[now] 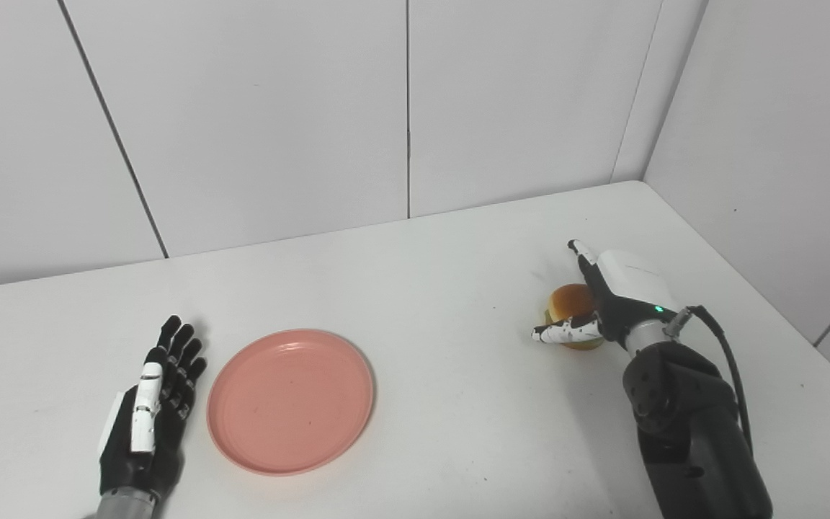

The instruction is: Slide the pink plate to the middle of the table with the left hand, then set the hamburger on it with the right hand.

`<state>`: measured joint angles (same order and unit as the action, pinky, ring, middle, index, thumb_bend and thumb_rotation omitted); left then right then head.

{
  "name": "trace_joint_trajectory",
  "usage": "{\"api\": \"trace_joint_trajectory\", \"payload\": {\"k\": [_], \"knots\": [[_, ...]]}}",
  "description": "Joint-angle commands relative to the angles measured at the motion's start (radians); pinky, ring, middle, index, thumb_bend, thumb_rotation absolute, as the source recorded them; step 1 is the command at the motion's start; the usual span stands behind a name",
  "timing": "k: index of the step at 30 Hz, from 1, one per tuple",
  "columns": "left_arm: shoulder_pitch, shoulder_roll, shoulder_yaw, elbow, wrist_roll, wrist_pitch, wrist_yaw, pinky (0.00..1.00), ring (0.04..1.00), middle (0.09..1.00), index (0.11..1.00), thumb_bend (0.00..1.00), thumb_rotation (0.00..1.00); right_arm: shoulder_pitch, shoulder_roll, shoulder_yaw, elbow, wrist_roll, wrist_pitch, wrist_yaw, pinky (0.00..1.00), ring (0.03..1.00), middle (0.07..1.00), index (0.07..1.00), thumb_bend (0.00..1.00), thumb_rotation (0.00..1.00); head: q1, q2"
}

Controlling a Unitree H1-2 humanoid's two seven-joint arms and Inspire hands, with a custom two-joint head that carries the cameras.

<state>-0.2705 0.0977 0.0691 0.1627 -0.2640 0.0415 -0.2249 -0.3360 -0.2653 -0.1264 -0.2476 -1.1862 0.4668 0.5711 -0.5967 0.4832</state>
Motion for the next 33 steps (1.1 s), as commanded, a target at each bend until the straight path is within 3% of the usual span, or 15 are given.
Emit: {"api": "trace_joint_trajectory", "payload": {"k": [1, 7, 10, 12, 13, 14, 16, 17, 18, 21, 25, 27, 29, 33], "knots": [[0.037, 0.001, -0.007, 0.024, 0.002, 0.065, 0.01, 1.0, 1.0, 1.0, 1.0, 0.37, 1.0, -0.031, -0.004, -0.019, -0.003, 0.006, 0.003, -0.014, 0.93, 0.944, 0.938, 0.951, 0.96, 0.38, 0.002, 0.001], [0.037, 0.004, -0.009, 0.036, 0.01, 0.038, 0.002, 1.0, 1.0, 1.0, 1.0, 0.35, 1.0, -0.034, -0.003, -0.017, 0.061, 0.035, 0.002, -0.097, 0.87, 0.914, 0.916, 0.922, 0.92, 0.31, 0.007, -0.005], [0.04, 0.007, -0.014, 0.029, 0.019, 0.044, 0.005, 1.0, 1.0, 1.0, 1.0, 0.36, 1.0, -0.036, -0.004, -0.016, 0.088, 0.062, 0.002, -0.148, 0.78, 0.856, 0.883, 0.896, 0.88, 0.24, 0.009, -0.005], [0.041, 0.007, -0.015, 0.024, 0.021, 0.05, 0.007, 1.0, 1.0, 1.0, 1.0, 0.36, 1.0, -0.036, 0.0, -0.022, 0.094, 0.078, 0.002, -0.173, 0.5, 0.647, 0.758, 0.863, 0.82, 0.17, 0.009, -0.005], [0.041, 0.007, -0.014, 0.023, 0.02, 0.051, 0.007, 1.0, 1.0, 1.0, 1.0, 0.36, 1.0, -0.034, -0.002, -0.02, 0.098, 0.086, 0.002, -0.192, 0.48, 0.633, 0.749, 0.861, 0.82, 0.16, 0.009, -0.005], [0.041, 0.006, -0.012, 0.021, 0.017, 0.054, 0.008, 1.0, 1.0, 1.0, 1.0, 0.36, 1.0, -0.03, -0.008, -0.014, 0.1, 0.092, 0.0, -0.213, 0.39, 0.532, 0.667, 0.852, 0.8, 0.12, 0.009, -0.005], [0.041, 0.004, -0.011, 0.02, 0.014, 0.054, 0.008, 1.0, 1.0, 1.0, 1.0, 0.36, 1.0, -0.021, -0.02, -0.002, 0.1, 0.102, -0.003, -0.243, 0.21, 0.31, 0.517, 0.829, 0.61, 0.03, 0.009, -0.005], [0.041, 0.004, -0.012, 0.02, 0.014, 0.051, 0.008, 1.0, 1.0, 1.0, 0.999, 0.36, 1.0, -0.016, -0.022, 0.0, 0.093, 0.098, -0.001, -0.249, 0.19, 0.312, 0.497, 0.815, 0.58, 0.01, 0.013, -0.003], [0.042, 0.004, -0.013, 0.019, 0.015, 0.049, 0.007, 1.0, 1.0, 1.0, 0.999, 0.36, 1.0, -0.012, -0.024, 0.0, 0.088, 0.095, 0.0, -0.252, 0.18, 0.403, 0.494, 0.788, 0.54, 0.0, 0.013, -0.003], [0.044, 0.003, -0.014, 0.012, 0.014, 0.057, 0.007, 1.0, 1.0, 1.0, 1.0, 0.35, 1.0, -0.003, -0.029, 0.0, 0.074, 0.086, 0.002, -0.264, 0.25, 0.448, 0.495, 0.728, 0.53, 0.0, 0.013, -0.003], [0.046, 0.002, -0.015, 0.014, 0.013, 0.052, 0.005, 1.0, 1.0, 1.0, 1.0, 0.35, 1.0, -0.001, -0.027, -0.006, 0.068, 0.111, 0.0, -0.315, 0.17, 0.421, 0.49, 0.614, 0.53, 0.0, 0.017, 0.0], [0.046, 0.0, -0.016, 0.012, 0.011, 0.057, 0.005, 1.0, 1.0, 1.0, 1.0, 0.35, 1.0, -0.003, -0.025, -0.013, 0.073, 0.146, -0.004, -0.352, 0.17, 0.407, 0.493, 0.591, 0.53, 0.0, 0.024, 0.0], [0.046, -0.003, -0.017, 0.008, 0.015, 0.062, 0.011, 1.0, 1.0, 1.0, 1.0, 0.35, 1.0, -0.005, -0.021, -0.019, 0.077, 0.176, -0.005, -0.387, 0.2, 0.403, 0.494, 0.508, 0.52, 0.0, 0.029, 0.001], [0.048, -0.005, -0.023, 0.006, 0.019, 0.061, 0.011, 1.0, 1.0, 1.0, 1.0, 0.35, 1.0, -0.006, -0.025, -0.016, 0.082, 0.233, -0.021, -0.459, 0.28, 0.37, 0.458, 0.526, 0.51, 0.0, 0.054, 0.002]]}}
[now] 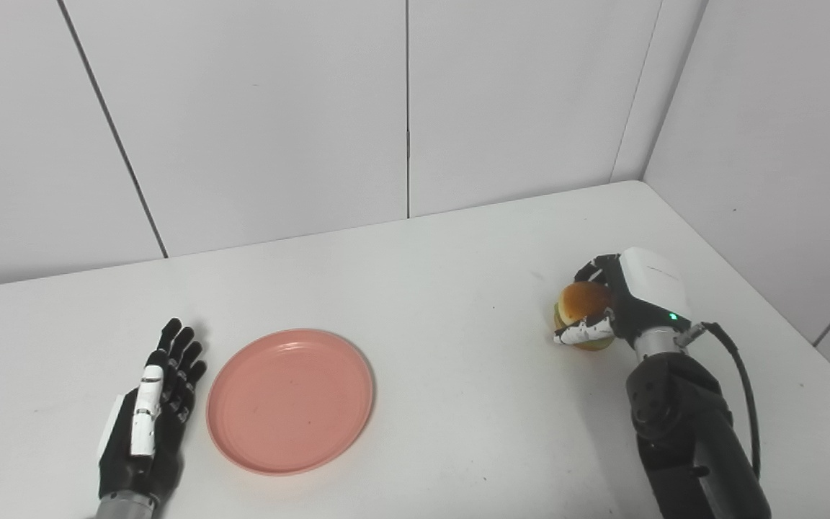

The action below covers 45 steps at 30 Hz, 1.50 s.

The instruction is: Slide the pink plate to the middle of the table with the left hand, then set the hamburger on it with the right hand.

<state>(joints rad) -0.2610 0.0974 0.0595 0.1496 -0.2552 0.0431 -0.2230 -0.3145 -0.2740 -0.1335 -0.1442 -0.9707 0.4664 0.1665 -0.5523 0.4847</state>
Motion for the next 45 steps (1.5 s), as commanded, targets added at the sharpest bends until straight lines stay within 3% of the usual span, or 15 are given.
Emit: {"api": "trace_joint_trajectory", "payload": {"k": [1, 6, 12, 19, 25, 31, 37, 41, 45], "knots": [[0.039, -0.005, -0.014, 0.022, 0.011, 0.055, 0.008, 1.0, 1.0, 1.0, 1.0, 0.35, 1.0, -0.028, -0.017, -0.01, -0.021, 0.033, -0.025, -0.072, 0.28, 0.374, 0.452, 0.523, 0.51, 0.0, 0.01, 0.001], [0.038, -0.018, -0.021, 0.046, 0.014, 0.027, 0.006, 1.0, 1.0, 1.0, 1.0, 0.36, 1.0, -0.013, -0.014, 0.002, -0.033, 0.133, -0.102, -0.179, 0.28, 0.398, 0.457, 0.521, 0.51, 0.0, 0.061, -0.007], [0.039, -0.029, -0.04, 0.083, 0.038, -0.032, 0.006, 1.0, 1.0, 1.0, 0.991, 0.39, 1.0, -0.008, 0.012, 0.034, -0.076, 0.259, -0.172, -0.219, 0.23, 0.391, 0.452, 0.515, 0.51, 0.0, 0.128, -0.003], [0.04, -0.049, -0.06, 0.125, 0.079, -0.089, 0.019, 1.0, 0.993, 0.99, 0.986, 0.47, 1.0, 0.021, 0.024, 0.143, -0.201, 0.389, -0.259, -0.154, 0.2, 0.365, 0.449, 0.529, 0.51, 0.0, 0.243, 0.009], [0.034, -0.068, -0.067, 0.161, 0.119, -0.134, 0.035, 0.99, 0.979, 0.975, 0.972, 0.52, 1.0, 0.034, 0.042, 0.218, -0.203, 0.445, -0.344, -0.152, 0.22, 0.384, 0.478, 0.513, 0.51, 0.0, 0.294, 0.005], [0.034, -0.087, -0.068, 0.162, 0.141, -0.14, 0.054, 0.99, 0.976, 0.973, 0.969, 0.52, 1.0, 0.027, 0.072, 0.277, -0.177, 0.435, -0.384, -0.158, 0.21, 0.383, 0.476, 0.514, 0.51, 0.0, 0.339, 0.013], [0.034, -0.109, -0.07, 0.179, 0.19, -0.178, 0.101, 0.94, 0.941, 0.941, 0.931, 0.53, 1.0, 0.02, 0.119, 0.373, -0.098, 0.414, -0.479, -0.175, 0.18, 0.377, 0.458, 0.516, 0.51, 0.0, 0.37, 0.019], [0.036, -0.114, -0.074, 0.171, 0.207, -0.176, 0.108, 0.94, 0.939, 0.94, 0.93, 0.53, 1.0, -0.01, 0.161, 0.42, -0.073, 0.387, -0.476, -0.162, 0.21, 0.386, 0.463, 0.517, 0.51, 0.0, 0.391, 0.025], [0.036, -0.119, -0.082, 0.165, 0.234, -0.177, 0.127, 0.93, 0.934, 0.937, 0.928, 0.53, 1.0, -0.042, 0.186, 0.439, -0.046, 0.377, -0.467, -0.145, 0.17, 0.374, 0.447, 0.513, 0.51, 0.0, 0.426, 0.036]]}}
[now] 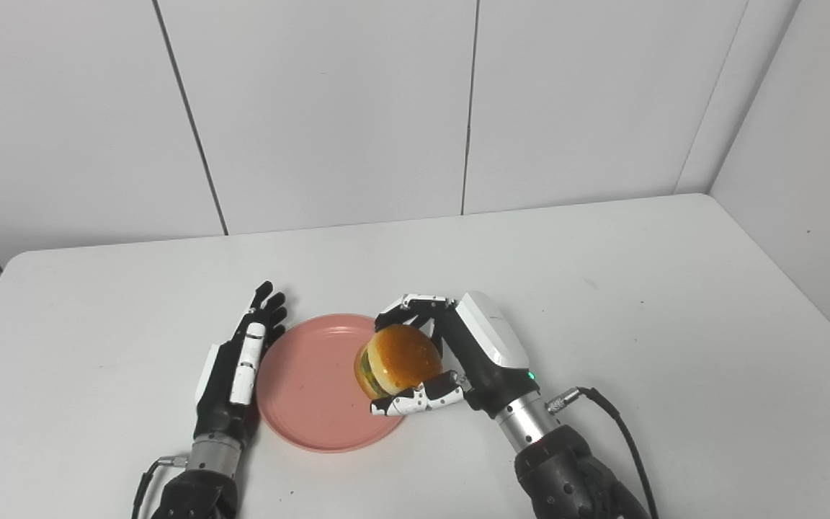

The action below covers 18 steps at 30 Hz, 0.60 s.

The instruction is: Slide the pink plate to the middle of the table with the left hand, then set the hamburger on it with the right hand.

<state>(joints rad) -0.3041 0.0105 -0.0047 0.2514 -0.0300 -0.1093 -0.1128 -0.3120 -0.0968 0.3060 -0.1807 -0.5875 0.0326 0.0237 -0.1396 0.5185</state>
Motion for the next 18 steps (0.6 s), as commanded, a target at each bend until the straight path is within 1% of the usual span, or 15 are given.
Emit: {"api": "trace_joint_trajectory", "payload": {"k": [1, 2, 5, 9, 13, 15, 18], "knots": [[0.08, -0.034, -0.019, 0.063, 0.015, -0.025, 0.024, 0.92, 0.93, 0.932, 0.923, 0.52, 1.0, -0.055, 0.017, 0.006, 0.003, -0.008, -0.03, 0.001, 0.16, 0.37, 0.444, 0.513, 0.51, 0.0, 0.013, 0.003], [0.081, -0.037, -0.021, 0.061, 0.027, -0.022, 0.034, 0.92, 0.925, 0.927, 0.92, 0.53, 1.0, -0.065, 0.021, 0.011, 0.014, -0.012, -0.032, 0.001, 0.15, 0.366, 0.443, 0.514, 0.51, 0.0, 0.026, 0.007], [0.086, -0.042, -0.028, 0.052, 0.056, -0.008, 0.06, 0.9, 0.913, 0.915, 0.908, 0.54, 1.0, -0.093, 0.032, 0.03, 0.057, -0.028, -0.052, -0.011, 0.16, 0.363, 0.44, 0.516, 0.51, 0.0, 0.036, 0.01], [0.09, -0.046, -0.039, 0.039, 0.084, -0.001, 0.08, 0.88, 0.908, 0.908, 0.9, 0.55, 1.0, -0.129, 0.031, 0.074, 0.103, -0.117, -0.074, -0.047, 0.17, 0.373, 0.436, 0.516, 0.51, 0.0, 0.06, 0.012], [0.088, -0.053, -0.043, 0.041, 0.095, -0.002, 0.094, 0.88, 0.909, 0.909, 0.904, 0.56, 1.0, -0.159, 0.034, 0.1, 0.153, -0.155, -0.094, -0.06, 0.21, 0.39, 0.434, 0.514, 0.51, 0.0, 0.077, 0.01], [0.087, -0.057, -0.045, 0.044, 0.107, -0.003, 0.106, 0.88, 0.91, 0.908, 0.901, 0.58, 1.0, -0.175, 0.033, 0.114, 0.179, -0.186, -0.089, -0.064, 0.22, 0.396, 0.433, 0.509, 0.51, 0.0, 0.086, 0.009], [0.084, -0.062, -0.051, 0.05, 0.116, -0.006, 0.119, 0.88, 0.912, 0.907, 0.898, 0.58, 1.0, -0.192, 0.031, 0.122, 0.21, -0.204, -0.081, -0.061, 0.21, 0.4, 0.433, 0.505, 0.51, 0.0, 0.109, 0.006]]}}
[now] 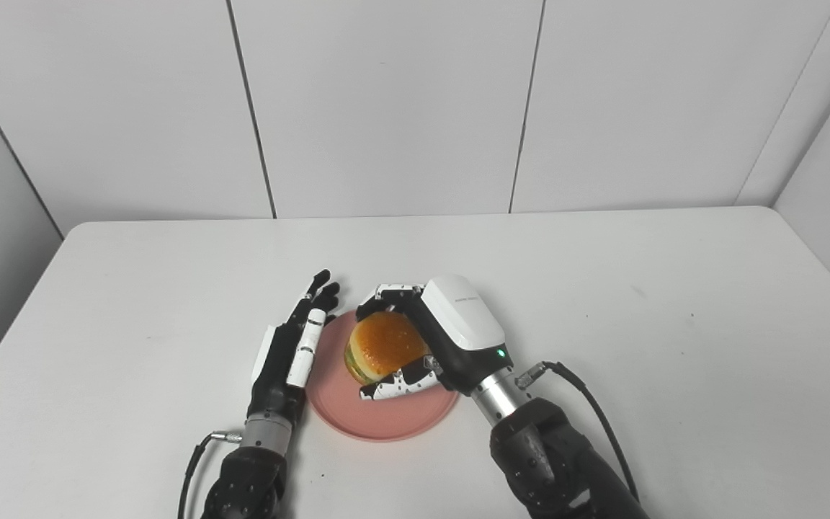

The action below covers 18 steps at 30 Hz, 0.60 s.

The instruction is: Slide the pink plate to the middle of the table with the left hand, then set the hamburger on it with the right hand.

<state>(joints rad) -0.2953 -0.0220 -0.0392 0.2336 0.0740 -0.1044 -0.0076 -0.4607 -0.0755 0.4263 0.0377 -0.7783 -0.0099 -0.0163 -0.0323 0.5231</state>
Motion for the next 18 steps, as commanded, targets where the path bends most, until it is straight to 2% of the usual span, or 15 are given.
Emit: {"api": "trace_joint_trajectory", "payload": {"k": [1, 8, 12, 18], "knots": [[0.074, -0.033, -0.017, 0.069, 0.006, -0.013, 0.014, 0.89, 0.917, 0.914, 0.909, 0.59, 1.0, -0.05, 0.007, 0.004, 0.004, -0.017, -0.036, -0.018, 0.21, 0.401, 0.433, 0.505, 0.51, 0.0, 0.008, 0.001], [0.067, -0.059, -0.003, 0.07, -0.018, 0.0, 0.03, 0.89, 0.928, 0.932, 0.923, 0.59, 1.0, -0.075, -0.011, 0.016, 0.106, -0.039, -0.064, -0.054, 0.2, 0.392, 0.429, 0.508, 0.51, 0.0, 0.037, -0.002], [0.066, -0.07, 0.006, 0.082, -0.011, -0.018, 0.047, 0.89, 0.926, 0.934, 0.926, 0.61, 1.0, -0.091, -0.023, 0.023, 0.143, -0.045, -0.074, -0.062, 0.19, 0.387, 0.429, 0.509, 0.51, 0.0, 0.041, 0.001], [0.065, -0.075, 0.009, 0.089, -0.007, -0.032, 0.06, 0.93, 0.943, 0.961, 0.959, 0.58, 1.0, -0.115, -0.04, 0.037, 0.181, -0.071, -0.057, -0.044, 0.22, 0.391, 0.426, 0.513, 0.51, 0.0, 0.047, -0.002]]}}
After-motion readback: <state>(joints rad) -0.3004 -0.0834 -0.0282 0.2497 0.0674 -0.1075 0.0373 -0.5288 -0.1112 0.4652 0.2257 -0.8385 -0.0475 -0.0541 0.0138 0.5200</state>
